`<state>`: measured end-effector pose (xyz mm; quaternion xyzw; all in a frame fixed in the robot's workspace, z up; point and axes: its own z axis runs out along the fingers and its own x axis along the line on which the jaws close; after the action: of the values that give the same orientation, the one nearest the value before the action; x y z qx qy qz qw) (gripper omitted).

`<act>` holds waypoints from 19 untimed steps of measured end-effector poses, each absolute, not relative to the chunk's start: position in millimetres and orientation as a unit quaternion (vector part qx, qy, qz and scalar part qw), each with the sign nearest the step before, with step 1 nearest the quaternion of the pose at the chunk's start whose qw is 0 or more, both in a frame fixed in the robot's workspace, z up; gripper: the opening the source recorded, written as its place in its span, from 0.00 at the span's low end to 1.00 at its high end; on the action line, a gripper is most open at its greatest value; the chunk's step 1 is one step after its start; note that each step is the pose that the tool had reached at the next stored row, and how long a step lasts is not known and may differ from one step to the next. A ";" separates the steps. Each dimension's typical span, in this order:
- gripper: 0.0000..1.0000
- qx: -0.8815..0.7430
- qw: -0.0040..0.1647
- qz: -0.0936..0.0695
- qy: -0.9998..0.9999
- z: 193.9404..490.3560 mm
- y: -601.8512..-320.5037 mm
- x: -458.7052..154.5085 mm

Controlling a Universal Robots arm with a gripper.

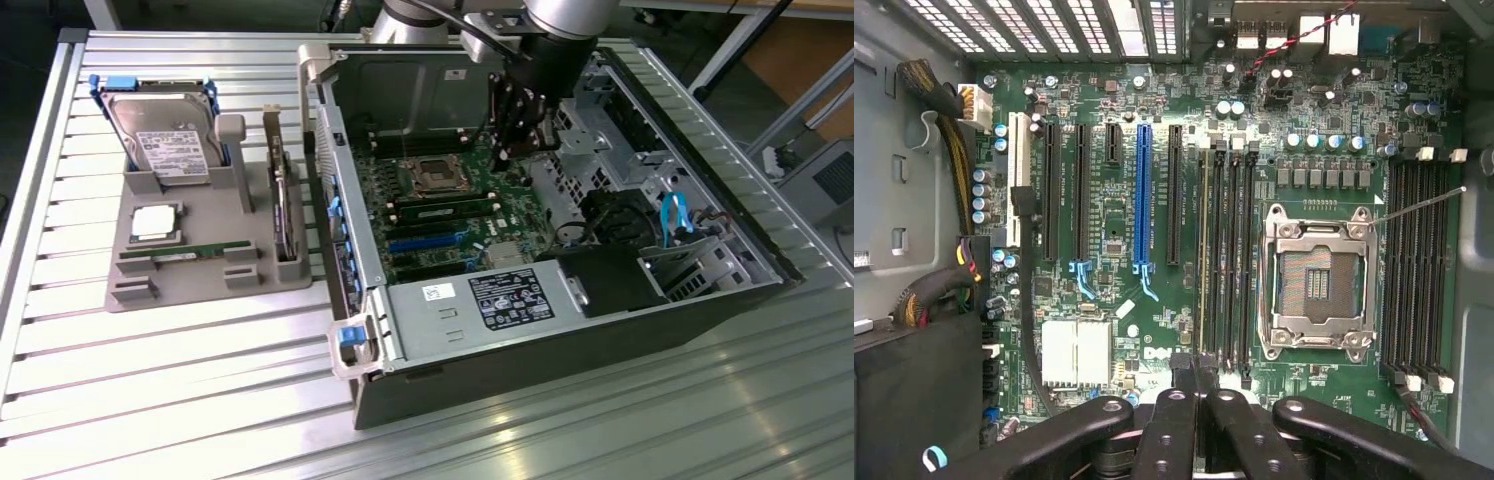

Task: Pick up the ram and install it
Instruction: 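Insert the ram into the slot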

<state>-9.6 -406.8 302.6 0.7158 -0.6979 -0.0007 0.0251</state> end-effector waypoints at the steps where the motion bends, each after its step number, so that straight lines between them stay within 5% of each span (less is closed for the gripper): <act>1: 0.10 0.716 0.025 -0.001 -0.698 302.6 -406.8 -9.6; 19: 0.10 0.716 0.029 0.000 -0.698 302.4 -406.8 39.4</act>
<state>39.4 -406.8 302.4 0.7157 -0.6978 0.0002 0.0291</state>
